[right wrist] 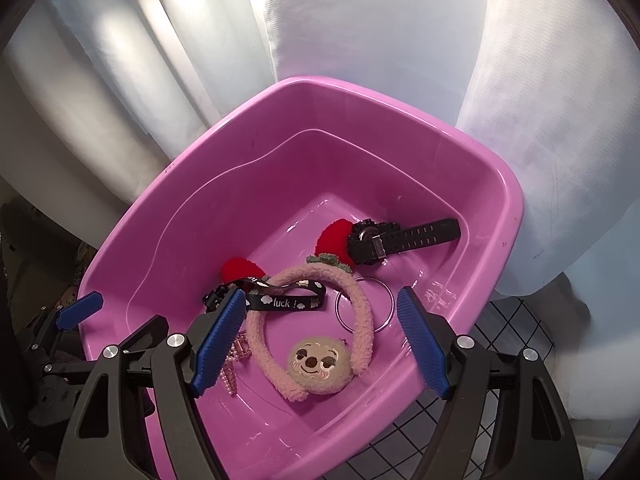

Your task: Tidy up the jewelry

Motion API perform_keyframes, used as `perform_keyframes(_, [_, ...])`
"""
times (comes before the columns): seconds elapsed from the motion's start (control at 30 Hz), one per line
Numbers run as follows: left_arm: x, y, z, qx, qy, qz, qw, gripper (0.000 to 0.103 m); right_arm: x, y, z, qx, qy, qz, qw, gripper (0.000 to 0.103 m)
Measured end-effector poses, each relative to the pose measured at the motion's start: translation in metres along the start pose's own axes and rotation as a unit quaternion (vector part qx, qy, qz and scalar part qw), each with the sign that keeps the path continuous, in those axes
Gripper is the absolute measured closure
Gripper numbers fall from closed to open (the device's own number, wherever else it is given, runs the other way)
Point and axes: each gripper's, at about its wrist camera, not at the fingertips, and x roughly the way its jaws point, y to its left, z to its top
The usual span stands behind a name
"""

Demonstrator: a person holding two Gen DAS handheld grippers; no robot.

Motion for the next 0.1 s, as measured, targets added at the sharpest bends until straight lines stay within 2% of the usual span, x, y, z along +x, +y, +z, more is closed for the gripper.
perform_keyframes(0.1, [-0.0002, 0.0003, -0.0009, 0.003, 0.0, -0.001, 1.0, 0.008, -0.0005, 0.0004, -0.0011, 0.0, -0.001, 0.0, 1.0, 0.029])
